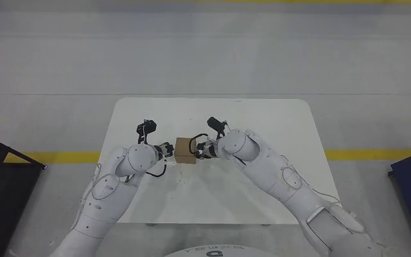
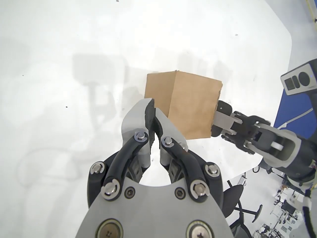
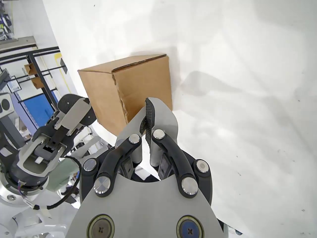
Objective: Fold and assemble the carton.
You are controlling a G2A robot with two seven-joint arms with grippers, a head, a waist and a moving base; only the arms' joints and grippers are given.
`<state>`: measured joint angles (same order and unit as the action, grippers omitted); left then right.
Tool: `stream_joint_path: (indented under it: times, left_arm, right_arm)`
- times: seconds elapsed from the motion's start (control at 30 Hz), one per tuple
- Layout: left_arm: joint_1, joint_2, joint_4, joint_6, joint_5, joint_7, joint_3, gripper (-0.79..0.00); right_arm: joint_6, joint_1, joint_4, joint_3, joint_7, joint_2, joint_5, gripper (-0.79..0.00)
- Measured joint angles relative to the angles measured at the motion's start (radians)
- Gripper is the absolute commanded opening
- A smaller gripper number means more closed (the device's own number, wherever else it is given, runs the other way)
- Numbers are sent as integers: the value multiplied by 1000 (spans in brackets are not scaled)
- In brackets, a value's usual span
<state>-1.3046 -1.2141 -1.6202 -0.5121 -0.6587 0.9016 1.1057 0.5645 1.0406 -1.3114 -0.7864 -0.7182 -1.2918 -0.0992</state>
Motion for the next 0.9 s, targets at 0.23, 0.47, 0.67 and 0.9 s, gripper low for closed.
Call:
stream_joint_path:
  times: [0.23, 0.47, 0.67, 0.9]
  left_arm:
    - [7, -1, 2, -10, 1, -9, -1, -776]
    - [25, -6, 18, -14, -21, 4, -39, -785]
    - [54, -14, 41, -28, -18, -8, -65, -773]
    - [25, 8, -12, -65, -15, 6, 60, -345]
  right_arm:
    - [-51, 57, -3, -112, 52, 20, 76, -785]
    - [-13, 63, -44, -85, 54, 18, 36, -785]
    - [-3, 35, -24, -53, 46, 9, 20, -785]
    - [-156, 104, -33, -189, 74, 39, 83, -785]
